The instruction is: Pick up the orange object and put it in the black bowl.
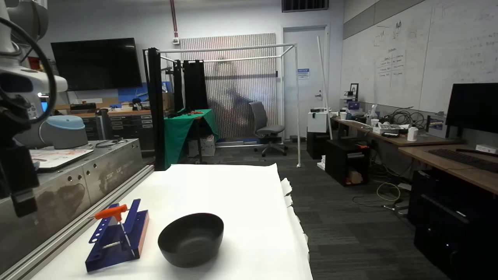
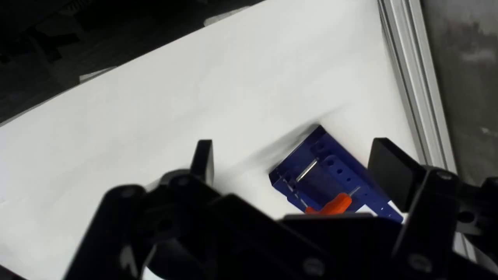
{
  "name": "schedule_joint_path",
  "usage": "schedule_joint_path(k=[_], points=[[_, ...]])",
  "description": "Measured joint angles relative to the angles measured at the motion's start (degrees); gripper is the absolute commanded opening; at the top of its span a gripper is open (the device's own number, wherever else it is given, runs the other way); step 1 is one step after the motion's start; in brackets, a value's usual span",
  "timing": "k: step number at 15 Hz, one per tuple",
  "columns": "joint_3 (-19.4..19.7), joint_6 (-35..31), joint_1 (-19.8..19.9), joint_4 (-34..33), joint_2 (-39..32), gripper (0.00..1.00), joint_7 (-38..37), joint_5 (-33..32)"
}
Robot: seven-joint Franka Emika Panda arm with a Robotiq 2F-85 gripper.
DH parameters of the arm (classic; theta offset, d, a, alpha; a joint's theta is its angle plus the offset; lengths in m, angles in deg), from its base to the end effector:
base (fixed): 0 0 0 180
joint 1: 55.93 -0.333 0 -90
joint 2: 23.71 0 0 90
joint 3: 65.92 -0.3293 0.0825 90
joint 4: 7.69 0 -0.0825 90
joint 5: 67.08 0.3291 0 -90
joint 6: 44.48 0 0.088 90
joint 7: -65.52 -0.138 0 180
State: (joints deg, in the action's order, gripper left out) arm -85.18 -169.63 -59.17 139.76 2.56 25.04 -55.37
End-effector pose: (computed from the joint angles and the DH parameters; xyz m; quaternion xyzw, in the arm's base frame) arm 0.3209 0.1488 0.4238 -0.9737 0.2260 -0.0176 0.0240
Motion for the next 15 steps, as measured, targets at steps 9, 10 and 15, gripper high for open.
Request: schedule_joint_path(k=[9,10,15], points=[[0.48,0.07,0.35,-22.1,-26.88,1.0,-18.81,-17.3],[1.57,0.03,-0.41,-24.03,-29.29,1.0,-18.89,-17.99],[6.58,0.04,-3.8,-30.84,-39.12,1.0,-18.71,-18.05]])
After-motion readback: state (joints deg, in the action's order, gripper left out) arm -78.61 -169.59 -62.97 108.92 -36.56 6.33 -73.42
